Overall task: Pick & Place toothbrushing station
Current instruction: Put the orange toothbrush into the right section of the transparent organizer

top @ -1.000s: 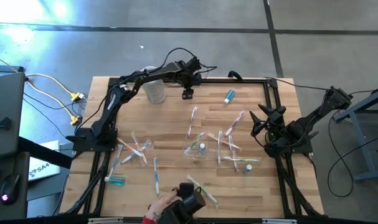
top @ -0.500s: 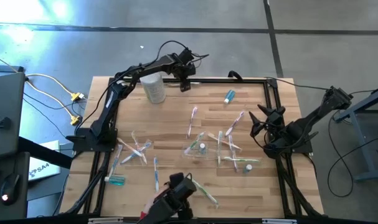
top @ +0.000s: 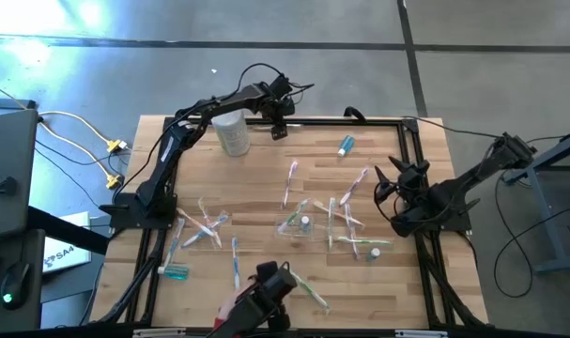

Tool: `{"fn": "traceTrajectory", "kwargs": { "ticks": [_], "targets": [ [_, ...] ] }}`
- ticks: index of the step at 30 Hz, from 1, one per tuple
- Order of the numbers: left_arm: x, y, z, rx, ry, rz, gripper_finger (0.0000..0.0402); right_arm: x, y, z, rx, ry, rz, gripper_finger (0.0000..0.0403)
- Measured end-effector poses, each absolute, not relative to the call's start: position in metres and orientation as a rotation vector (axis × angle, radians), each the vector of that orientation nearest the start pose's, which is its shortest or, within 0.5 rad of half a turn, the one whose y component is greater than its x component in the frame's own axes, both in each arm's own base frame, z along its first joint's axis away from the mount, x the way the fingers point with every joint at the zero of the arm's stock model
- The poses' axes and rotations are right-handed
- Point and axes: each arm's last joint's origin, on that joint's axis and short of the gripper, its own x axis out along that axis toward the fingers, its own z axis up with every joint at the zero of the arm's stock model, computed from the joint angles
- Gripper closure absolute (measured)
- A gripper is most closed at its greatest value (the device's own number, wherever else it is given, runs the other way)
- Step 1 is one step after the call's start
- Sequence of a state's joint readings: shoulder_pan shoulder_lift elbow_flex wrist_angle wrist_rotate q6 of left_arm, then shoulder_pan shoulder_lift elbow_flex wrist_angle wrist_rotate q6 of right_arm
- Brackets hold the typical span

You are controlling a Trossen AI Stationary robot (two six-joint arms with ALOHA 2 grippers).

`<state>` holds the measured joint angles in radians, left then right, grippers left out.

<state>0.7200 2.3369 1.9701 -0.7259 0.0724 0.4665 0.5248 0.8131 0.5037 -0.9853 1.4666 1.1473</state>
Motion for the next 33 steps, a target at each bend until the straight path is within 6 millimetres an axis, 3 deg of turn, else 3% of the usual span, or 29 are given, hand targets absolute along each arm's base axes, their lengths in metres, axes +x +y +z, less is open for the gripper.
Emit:
{"fn": "traceTrajectory", "kwargs": {
  "ticks": [11,33],
  "targets": [
    [0.376,0.326,0.171,-0.036,1.129,0.300,0.0158,0.115,0.026,0.205,-0.115,0.197,-1.062,0.0167],
    [0.385,0.306,0.165,-0.038,1.176,0.199,0.0158,0.117,0.026,0.204,-0.117,0.207,-1.068,0.0167]
  ]
}}
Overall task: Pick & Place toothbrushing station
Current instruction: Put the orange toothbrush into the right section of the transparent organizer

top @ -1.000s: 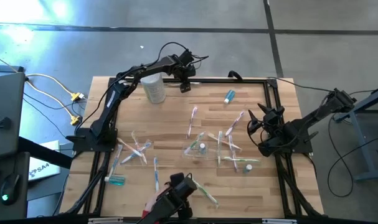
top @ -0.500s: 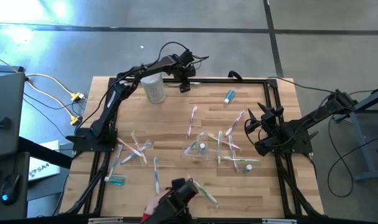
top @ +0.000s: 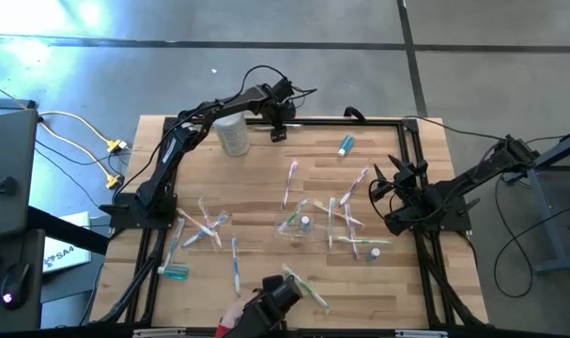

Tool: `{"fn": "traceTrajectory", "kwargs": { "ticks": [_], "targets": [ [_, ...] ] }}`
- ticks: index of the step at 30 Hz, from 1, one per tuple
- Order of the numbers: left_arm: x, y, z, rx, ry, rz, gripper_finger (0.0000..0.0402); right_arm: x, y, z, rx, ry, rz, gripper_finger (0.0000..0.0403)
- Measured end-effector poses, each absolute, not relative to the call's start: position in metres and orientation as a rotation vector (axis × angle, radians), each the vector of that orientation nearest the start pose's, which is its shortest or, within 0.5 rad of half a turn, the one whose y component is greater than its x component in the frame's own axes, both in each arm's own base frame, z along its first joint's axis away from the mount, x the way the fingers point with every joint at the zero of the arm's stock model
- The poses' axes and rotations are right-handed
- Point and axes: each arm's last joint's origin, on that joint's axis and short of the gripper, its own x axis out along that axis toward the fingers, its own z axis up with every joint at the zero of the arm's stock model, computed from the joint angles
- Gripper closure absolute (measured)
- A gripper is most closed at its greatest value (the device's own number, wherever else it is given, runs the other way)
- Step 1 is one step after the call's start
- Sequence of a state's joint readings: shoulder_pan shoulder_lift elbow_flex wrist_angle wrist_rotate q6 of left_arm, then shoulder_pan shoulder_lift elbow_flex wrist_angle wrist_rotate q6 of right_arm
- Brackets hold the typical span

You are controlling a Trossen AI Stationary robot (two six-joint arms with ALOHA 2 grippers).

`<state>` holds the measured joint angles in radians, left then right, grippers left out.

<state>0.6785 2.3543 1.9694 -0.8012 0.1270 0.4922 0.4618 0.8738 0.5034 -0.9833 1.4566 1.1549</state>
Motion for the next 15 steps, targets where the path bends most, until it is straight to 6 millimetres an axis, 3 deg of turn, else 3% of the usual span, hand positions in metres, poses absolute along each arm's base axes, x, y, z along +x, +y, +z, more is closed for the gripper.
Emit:
{"fn": "traceTrajectory", "kwargs": {
  "ticks": [15],
  "targets": [
    [0.3837,0.3028,0.1629,-0.101,1.181,0.162,0.0158,0.1166,0.0259,0.2038,-0.117,0.207,-1.069,0.0167]
  ]
}}
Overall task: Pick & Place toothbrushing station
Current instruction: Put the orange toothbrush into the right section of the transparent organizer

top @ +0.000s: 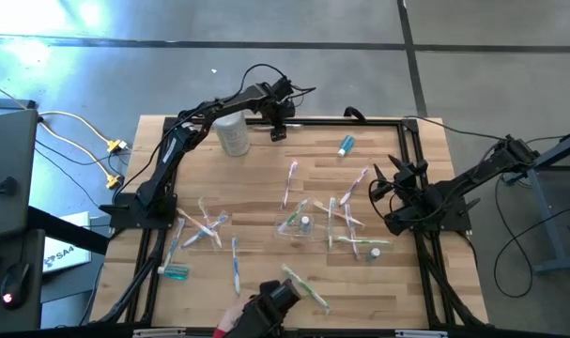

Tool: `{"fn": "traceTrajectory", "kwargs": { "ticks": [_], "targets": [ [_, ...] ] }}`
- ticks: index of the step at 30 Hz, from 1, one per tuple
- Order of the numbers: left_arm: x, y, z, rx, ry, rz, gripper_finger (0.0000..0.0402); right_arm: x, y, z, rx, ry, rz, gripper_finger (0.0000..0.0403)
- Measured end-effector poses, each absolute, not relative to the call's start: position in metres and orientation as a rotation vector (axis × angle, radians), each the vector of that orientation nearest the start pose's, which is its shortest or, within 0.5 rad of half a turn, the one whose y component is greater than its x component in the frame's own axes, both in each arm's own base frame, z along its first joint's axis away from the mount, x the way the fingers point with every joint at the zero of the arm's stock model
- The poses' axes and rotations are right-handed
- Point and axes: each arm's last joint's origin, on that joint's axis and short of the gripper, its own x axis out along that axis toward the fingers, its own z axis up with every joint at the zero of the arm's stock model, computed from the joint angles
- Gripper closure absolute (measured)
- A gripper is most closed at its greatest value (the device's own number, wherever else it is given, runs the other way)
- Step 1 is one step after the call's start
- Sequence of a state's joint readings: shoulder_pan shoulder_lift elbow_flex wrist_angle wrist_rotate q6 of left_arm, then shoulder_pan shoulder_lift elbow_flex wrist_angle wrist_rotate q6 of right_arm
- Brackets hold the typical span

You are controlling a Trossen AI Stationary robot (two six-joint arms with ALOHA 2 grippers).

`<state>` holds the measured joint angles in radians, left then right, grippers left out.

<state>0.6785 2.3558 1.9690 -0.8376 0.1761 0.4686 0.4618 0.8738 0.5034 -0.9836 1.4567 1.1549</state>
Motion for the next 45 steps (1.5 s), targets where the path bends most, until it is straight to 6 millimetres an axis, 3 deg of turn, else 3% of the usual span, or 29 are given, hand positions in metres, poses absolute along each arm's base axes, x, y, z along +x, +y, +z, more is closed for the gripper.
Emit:
{"fn": "traceTrajectory", "kwargs": {
  "ticks": [28,32,36,45],
  "targets": [
    [0.383,0.300,0.163,-0.156,1.160,0.106,0.0158,0.117,0.026,0.204,-0.117,0.207,-1.068,0.0167],
    [0.385,0.299,0.162,-0.113,1.207,0.195,0.0159,0.117,0.026,0.204,-0.117,0.208,-1.068,0.0167],
    [0.384,0.300,0.163,-0.196,1.153,0.130,0.0159,0.117,0.026,0.204,-0.117,0.208,-1.068,0.0167],
    [0.391,0.290,0.163,-0.155,1.183,0.140,0.0158,0.117,0.026,0.204,-0.115,0.211,-1.066,0.0167]
  ]
}}
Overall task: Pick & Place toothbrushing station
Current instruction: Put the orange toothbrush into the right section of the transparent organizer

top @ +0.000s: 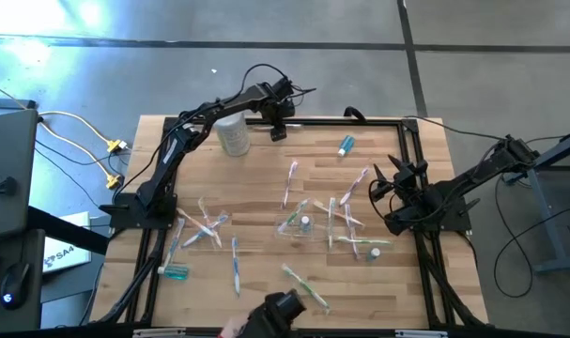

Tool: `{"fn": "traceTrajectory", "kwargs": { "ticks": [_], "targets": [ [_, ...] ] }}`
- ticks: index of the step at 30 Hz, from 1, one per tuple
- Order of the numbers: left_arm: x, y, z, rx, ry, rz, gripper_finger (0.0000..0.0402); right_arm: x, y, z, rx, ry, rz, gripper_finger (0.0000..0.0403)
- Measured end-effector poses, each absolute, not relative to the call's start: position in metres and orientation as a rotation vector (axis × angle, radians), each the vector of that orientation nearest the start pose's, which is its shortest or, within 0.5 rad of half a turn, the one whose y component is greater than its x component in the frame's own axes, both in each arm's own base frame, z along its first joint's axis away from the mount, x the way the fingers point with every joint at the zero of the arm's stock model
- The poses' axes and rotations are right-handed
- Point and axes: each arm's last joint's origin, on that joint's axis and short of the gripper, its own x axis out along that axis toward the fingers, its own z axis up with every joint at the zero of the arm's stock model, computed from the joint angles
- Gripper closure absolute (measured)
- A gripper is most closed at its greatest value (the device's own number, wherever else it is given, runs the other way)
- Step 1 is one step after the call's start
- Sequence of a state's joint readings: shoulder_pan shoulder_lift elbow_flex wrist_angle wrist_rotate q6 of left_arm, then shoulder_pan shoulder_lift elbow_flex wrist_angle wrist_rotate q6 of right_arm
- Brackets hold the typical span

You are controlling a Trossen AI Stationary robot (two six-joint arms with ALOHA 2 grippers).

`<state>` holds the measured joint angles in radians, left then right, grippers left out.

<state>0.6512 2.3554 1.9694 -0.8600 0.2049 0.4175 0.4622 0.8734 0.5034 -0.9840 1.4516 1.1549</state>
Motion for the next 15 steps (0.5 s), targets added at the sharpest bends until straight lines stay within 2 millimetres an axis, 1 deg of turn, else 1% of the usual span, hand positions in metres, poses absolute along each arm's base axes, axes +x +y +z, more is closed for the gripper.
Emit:
{"fn": "traceTrajectory", "kwargs": {
  "ticks": [11,13,15],
  "targets": [
    [0.3925,0.2878,0.1626,-0.139,1.198,0.156,0.0158,0.1166,0.0260,0.2036,-0.113,0.214,-1.065,0.0167],
    [0.3937,0.2858,0.1623,-0.104,1.223,0.180,0.0158,0.1166,0.0260,0.2036,-0.113,0.214,-1.065,0.0167],
    [0.3938,0.2833,0.1617,-0.037,1.286,0.235,0.0158,0.1166,0.0260,0.2036,-0.113,0.214,-1.065,0.0167]
  ]
}}
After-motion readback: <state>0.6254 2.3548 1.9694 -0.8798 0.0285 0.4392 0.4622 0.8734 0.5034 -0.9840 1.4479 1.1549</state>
